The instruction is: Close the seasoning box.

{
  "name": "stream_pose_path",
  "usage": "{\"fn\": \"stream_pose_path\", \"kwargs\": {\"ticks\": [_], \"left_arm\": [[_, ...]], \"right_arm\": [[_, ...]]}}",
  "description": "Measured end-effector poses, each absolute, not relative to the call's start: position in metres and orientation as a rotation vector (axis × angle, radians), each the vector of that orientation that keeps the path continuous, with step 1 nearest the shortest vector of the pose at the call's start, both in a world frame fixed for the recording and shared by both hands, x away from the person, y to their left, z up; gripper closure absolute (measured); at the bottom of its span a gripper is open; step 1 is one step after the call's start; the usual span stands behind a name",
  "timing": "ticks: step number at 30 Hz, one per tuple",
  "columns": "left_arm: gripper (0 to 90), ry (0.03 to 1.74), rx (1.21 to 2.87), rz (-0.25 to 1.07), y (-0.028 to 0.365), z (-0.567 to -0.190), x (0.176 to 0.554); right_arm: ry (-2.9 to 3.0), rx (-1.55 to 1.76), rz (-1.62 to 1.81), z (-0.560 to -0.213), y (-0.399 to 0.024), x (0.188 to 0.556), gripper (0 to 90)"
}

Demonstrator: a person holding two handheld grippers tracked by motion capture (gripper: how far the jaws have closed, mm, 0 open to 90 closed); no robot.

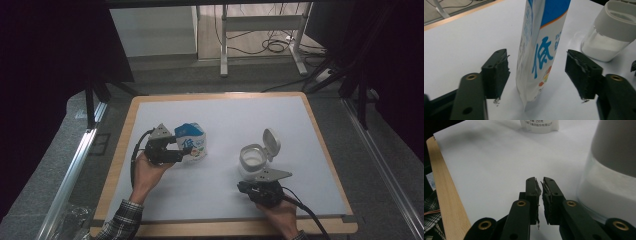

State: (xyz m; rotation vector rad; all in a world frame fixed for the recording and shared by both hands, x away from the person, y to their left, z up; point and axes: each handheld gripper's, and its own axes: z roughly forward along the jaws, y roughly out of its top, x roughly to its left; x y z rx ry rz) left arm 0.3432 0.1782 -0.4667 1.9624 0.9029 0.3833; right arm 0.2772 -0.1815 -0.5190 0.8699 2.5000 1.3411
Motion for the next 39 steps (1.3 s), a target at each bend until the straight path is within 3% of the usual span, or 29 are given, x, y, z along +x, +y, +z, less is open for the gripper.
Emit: {"fn": "stream_pose_path", "kwargs": {"ticks": [13, 39], "left_arm": [[11.0, 1.003, 1.966, 0.466, 0.18, -0.49, 0.314], [5.1, 1.157, 2.057, 0.446, 0.192, -0.548, 0.277]], "right_arm": [[2.465, 0.885, 1.327, -0.512, -0.202, 0.277, 88.1], [2.344, 1.022, 1.353, -0.486, -0.252, 0.289, 89.2]]}}
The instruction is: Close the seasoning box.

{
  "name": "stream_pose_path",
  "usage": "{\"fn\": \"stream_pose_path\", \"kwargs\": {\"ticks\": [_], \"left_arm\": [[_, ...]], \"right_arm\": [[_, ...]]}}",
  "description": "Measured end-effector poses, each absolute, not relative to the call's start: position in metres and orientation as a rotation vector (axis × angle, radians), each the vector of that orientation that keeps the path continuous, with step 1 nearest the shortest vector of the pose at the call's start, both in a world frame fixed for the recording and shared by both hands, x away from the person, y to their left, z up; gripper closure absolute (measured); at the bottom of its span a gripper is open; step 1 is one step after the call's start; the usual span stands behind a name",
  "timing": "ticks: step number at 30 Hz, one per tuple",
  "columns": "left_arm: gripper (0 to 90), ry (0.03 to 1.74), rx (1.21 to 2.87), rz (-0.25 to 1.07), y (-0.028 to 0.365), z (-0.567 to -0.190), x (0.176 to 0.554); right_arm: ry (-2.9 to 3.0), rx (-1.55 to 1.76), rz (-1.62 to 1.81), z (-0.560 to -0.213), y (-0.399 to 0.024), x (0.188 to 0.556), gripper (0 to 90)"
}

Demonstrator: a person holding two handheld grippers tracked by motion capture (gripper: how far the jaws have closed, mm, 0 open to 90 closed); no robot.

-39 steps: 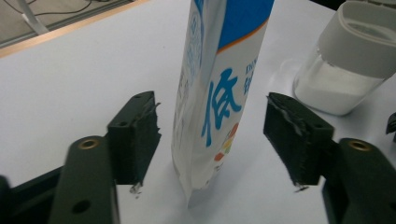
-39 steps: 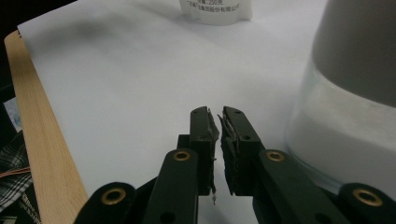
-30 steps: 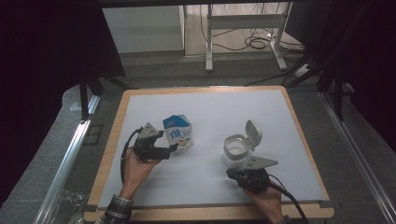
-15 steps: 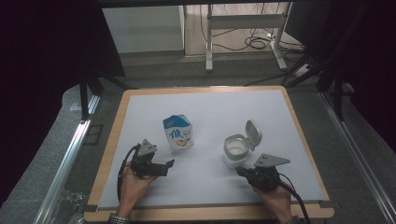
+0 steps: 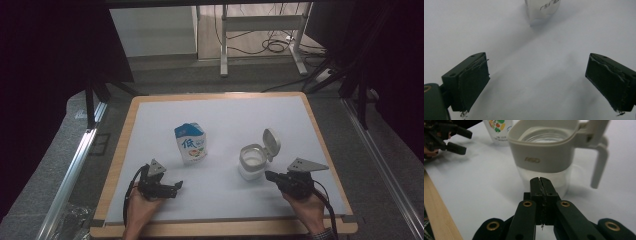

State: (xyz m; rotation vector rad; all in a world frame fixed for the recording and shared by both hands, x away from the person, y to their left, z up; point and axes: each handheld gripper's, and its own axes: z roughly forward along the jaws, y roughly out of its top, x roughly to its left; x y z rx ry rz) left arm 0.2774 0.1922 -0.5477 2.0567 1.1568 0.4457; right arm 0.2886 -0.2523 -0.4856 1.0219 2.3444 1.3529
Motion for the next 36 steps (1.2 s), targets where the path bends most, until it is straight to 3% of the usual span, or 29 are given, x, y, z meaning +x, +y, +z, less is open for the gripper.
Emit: {"fn": "stream_pose_path", "kwargs": {"ticks": [22, 36], "left_arm": [[4.2, 1.207, 2.087, 0.433, 0.19, -0.553, 0.281], [4.3, 1.206, 2.087, 0.433, 0.19, -0.553, 0.281]], "right_arm": [[2.252, 1.099, 1.372, -0.457, -0.284, 0.315, 89.0], [2.23, 1.089, 1.415, -0.443, -0.283, 0.332, 88.9]]}}
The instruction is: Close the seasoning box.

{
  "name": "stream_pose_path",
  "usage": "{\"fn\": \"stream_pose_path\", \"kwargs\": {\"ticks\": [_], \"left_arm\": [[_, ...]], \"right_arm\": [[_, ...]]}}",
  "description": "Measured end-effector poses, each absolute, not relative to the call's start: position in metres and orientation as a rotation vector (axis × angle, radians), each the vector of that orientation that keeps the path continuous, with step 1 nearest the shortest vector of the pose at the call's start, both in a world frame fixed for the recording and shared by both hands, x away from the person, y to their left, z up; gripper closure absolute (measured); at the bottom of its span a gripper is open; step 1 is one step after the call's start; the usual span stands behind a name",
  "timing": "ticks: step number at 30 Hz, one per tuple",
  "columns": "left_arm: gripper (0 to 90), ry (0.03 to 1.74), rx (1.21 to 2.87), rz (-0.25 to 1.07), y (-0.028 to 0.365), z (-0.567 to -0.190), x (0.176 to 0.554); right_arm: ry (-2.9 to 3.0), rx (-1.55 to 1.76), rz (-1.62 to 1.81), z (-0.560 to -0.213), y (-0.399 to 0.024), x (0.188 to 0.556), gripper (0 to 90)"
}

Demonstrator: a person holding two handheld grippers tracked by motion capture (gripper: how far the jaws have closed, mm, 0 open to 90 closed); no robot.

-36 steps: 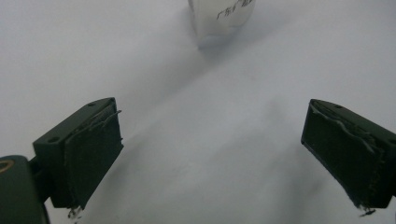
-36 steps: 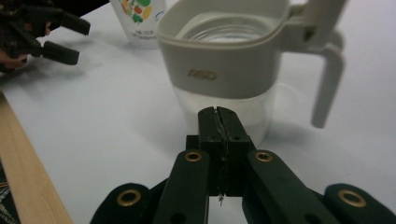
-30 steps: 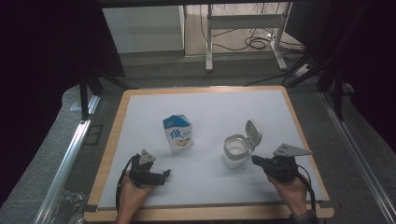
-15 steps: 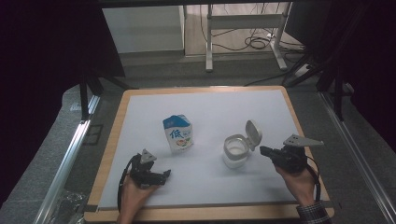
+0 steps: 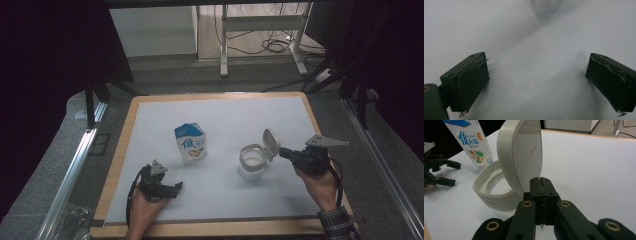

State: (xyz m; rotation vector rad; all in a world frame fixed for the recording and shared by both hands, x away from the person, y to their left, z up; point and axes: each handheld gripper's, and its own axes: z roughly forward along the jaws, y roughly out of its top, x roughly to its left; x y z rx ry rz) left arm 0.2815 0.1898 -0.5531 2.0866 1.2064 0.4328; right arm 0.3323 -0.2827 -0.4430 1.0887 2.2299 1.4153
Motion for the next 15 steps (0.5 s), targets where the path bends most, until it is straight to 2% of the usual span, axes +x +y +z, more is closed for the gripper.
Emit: {"fn": "stream_pose_path", "kwargs": {"ticks": [15], "left_arm": [[4.3, 1.209, 2.081, 0.433, 0.1896, -0.5533, 0.2814]], "right_arm": [[2.247, 1.052, 1.43, -0.435, -0.2731, 0.3369, 88.6]]}}
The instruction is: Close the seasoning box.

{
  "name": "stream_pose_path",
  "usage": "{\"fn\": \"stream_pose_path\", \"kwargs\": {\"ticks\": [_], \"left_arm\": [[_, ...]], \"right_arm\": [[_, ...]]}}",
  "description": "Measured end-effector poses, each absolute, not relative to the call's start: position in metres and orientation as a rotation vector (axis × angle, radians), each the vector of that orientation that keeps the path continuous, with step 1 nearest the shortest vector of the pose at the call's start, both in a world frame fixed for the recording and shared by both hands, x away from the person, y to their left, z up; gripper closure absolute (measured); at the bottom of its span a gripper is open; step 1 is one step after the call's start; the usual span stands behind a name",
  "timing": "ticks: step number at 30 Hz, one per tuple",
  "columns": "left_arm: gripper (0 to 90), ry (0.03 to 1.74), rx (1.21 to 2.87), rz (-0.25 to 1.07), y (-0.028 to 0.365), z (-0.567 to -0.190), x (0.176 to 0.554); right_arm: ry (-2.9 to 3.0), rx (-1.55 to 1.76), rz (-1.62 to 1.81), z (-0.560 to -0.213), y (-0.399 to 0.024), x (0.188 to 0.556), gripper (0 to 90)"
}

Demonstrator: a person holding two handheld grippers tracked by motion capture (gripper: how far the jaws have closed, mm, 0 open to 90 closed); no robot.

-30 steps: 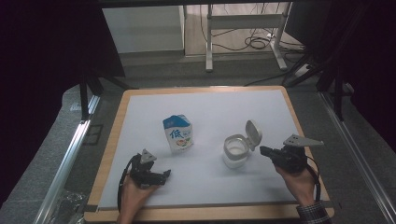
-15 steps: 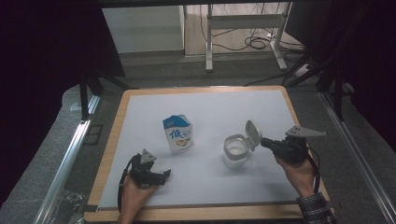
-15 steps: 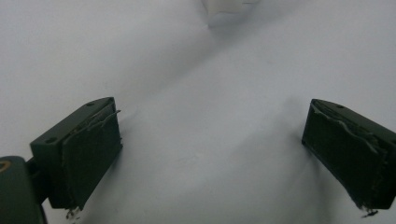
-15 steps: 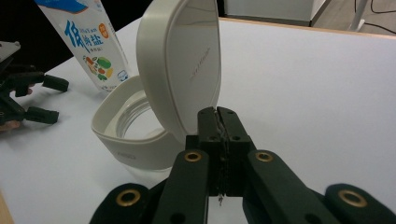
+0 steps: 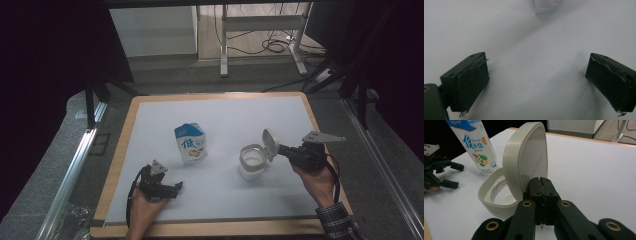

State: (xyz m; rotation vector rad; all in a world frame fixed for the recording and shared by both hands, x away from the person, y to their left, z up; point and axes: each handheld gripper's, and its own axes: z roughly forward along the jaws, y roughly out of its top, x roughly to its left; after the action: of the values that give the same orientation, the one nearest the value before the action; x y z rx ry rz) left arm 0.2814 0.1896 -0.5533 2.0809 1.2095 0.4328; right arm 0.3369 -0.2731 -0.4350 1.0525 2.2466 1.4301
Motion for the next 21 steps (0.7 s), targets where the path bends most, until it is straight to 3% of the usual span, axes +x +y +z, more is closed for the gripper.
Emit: {"fn": "stream_pose_path", "kwargs": {"ticks": [21], "left_arm": [[4.3, 1.209, 2.08, 0.434, 0.19, -0.553, 0.281]], "right_arm": [[2.268, 1.007, 1.414, -0.437, -0.265, 0.329, 87.3]]}}
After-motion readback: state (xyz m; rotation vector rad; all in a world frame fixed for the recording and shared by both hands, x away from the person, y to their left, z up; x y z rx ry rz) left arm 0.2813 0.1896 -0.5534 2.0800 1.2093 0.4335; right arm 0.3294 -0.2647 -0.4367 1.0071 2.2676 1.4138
